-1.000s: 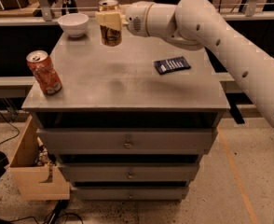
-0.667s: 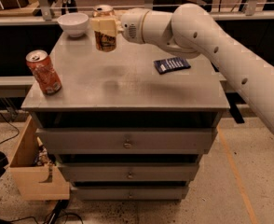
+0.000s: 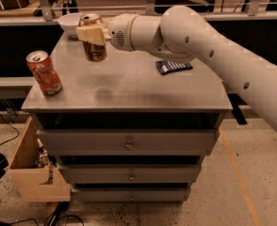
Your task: Move orange can near coke can
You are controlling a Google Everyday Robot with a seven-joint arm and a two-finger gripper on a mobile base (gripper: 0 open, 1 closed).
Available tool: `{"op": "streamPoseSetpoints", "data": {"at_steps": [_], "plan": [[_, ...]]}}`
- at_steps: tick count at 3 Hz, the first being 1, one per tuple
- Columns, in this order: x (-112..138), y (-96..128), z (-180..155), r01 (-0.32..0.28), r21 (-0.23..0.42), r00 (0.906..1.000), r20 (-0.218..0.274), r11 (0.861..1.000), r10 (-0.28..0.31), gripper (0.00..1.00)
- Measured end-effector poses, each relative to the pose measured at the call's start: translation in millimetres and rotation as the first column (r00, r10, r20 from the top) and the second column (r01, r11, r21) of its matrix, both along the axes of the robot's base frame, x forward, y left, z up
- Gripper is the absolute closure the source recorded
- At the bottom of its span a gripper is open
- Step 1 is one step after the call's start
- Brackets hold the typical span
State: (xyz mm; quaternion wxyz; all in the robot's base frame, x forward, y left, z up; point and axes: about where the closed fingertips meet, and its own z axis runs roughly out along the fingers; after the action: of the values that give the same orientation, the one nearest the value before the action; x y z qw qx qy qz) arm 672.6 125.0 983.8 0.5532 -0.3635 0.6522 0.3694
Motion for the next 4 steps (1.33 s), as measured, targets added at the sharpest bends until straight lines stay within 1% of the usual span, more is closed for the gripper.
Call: {"op": "streamPoseSetpoints", "data": {"at_steps": [1,2,3,4], "plan": [[-20.8,11.1,-11.0,-0.022,-0.022,0.9995,-0.022,1.0,0.022,1.0],[-39.7,13.7,-34.4,-0.047,-0.001,0.998,-0.041,0.999,0.047,1.0],[-66.8,23.1,-51.4,-0.113,0.049,0.9936,0.001,0.992,0.113,1.0],[-81.7,30.0,-65.0,-0.169,0.072,0.9849,0.052,0.983,0.165,1.0]]}}
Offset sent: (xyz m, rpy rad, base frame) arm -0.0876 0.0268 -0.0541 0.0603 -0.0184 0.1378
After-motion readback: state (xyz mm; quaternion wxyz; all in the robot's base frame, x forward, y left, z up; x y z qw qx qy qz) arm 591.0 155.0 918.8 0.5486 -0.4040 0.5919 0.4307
